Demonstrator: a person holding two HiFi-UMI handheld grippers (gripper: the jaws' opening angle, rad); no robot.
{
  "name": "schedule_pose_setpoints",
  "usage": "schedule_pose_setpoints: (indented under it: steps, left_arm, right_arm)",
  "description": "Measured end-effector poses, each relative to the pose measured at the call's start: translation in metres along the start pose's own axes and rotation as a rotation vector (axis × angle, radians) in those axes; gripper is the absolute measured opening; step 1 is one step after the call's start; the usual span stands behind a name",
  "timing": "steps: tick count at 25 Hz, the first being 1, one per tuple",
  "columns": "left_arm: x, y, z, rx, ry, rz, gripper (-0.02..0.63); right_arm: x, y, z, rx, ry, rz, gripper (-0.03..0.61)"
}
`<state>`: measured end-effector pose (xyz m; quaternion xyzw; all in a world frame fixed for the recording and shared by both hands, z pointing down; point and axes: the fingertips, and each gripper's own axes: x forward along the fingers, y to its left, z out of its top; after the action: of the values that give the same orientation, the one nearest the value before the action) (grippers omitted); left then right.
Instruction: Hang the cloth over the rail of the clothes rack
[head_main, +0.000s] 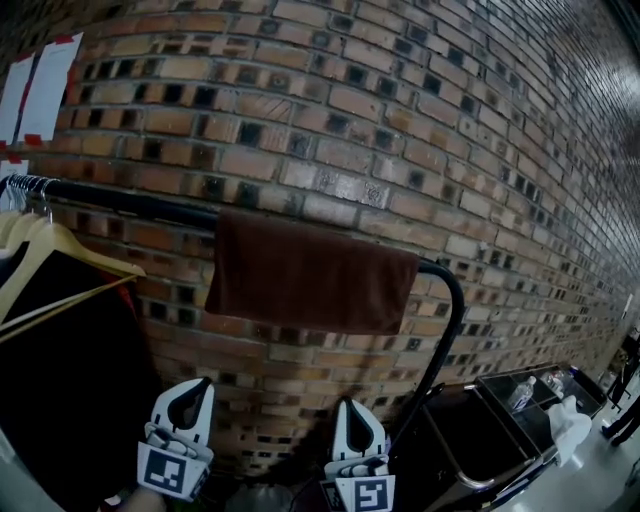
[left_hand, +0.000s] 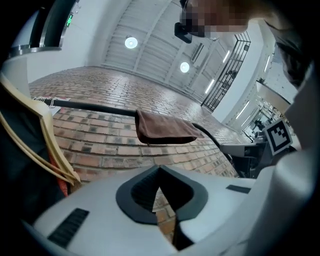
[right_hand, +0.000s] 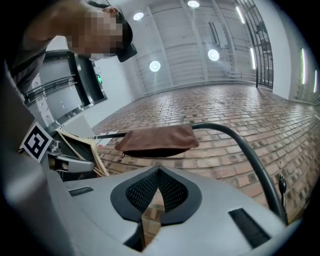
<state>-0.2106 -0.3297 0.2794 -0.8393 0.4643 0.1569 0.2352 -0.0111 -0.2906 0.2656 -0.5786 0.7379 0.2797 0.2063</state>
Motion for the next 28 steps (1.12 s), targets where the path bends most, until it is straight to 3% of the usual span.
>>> schedule_pose_setpoints:
  steps: [5,10,16,21,28]
  left_arm:
    - [-0.022,-0.017,-0.032,-0.114,0.085,-0.021,0.012]
    - [-0.024,-0.045,-0.079,-0.159,0.207,-0.047,0.012]
    - [-0.034,-0.076,-0.122,-0.207,0.308,-0.034,0.012]
    - [-0.035,-0.104,-0.129,-0.203,0.33,-0.02,0.012]
    - [-0.037,-0.136,-0.102,-0.199,0.336,0.008,0.012]
  right_arm:
    - [-0.018,0.03,-0.02,0.057,0.084,0.029,0.02]
    - [-0.033,0.032,-0.056,0.028,0.196,0.057,0.02]
    - [-0.072,0.029,-0.112,0.109,0.365,0.093,0.021]
    - [-0.097,0.0,-0.111,0.117,0.401,0.103,0.02]
    - [-0.124,-0.033,-0.089,0.143,0.406,0.102,0.02]
